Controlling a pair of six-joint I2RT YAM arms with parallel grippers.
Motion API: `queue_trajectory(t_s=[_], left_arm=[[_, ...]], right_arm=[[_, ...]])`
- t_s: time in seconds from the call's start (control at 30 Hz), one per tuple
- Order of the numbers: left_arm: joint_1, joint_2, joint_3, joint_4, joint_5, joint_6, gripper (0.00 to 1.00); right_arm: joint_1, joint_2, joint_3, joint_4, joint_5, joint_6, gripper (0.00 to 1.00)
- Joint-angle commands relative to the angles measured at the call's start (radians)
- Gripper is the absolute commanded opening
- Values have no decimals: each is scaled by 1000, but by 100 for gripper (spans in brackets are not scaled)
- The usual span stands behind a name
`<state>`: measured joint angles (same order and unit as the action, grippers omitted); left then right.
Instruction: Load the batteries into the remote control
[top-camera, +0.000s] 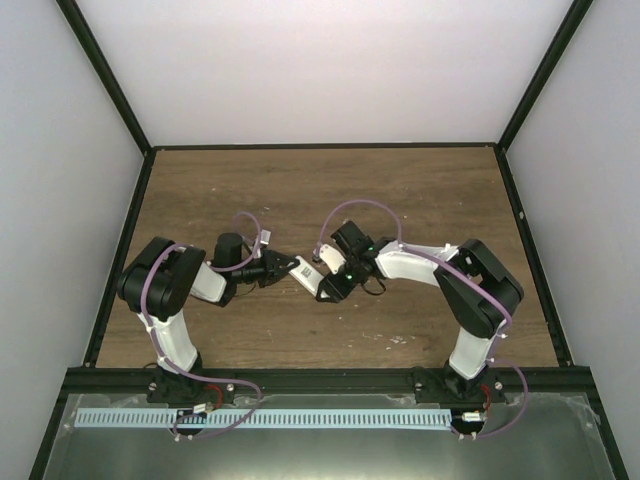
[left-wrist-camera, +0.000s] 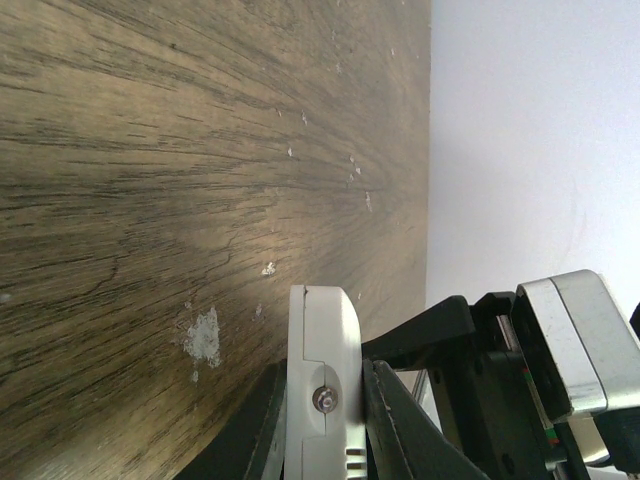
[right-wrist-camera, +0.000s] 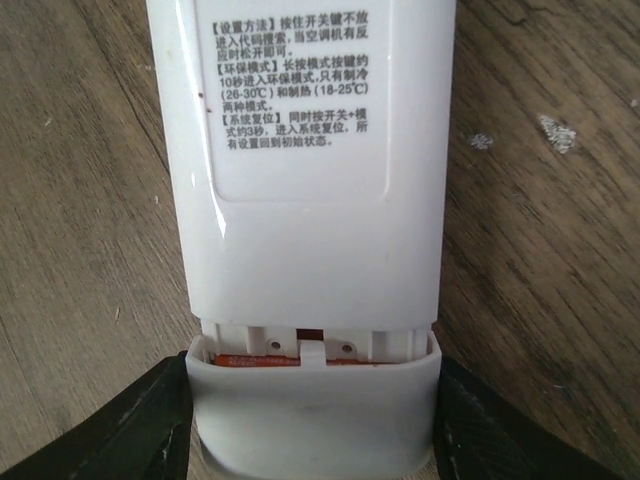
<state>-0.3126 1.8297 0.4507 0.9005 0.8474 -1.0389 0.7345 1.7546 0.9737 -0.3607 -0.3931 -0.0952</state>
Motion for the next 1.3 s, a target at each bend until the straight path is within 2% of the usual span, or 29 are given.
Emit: queue_trajectory(t_s=[0.0, 0.17, 0.47, 0.57, 0.9, 1.27], left_arm=[[3, 7, 4, -12, -59, 45, 0], [2, 6, 3, -12, -60, 46, 0], [3, 0, 1, -12, -61, 46, 0], [3, -6, 0, -18, -62, 48, 0], [3, -6, -3, -15, -62, 48, 0], [4, -1, 2, -14, -59, 47, 0]], right_arm=[[22, 11, 23, -4, -4, -4, 57], [23, -1, 37, -15, 17, -14, 61], [23, -82, 45, -7, 23, -14, 80], [22, -101, 54, -16, 42, -15, 82], [-5, -130, 50, -54, 129, -12, 82], [-27, -151, 0, -63, 137, 2, 63]])
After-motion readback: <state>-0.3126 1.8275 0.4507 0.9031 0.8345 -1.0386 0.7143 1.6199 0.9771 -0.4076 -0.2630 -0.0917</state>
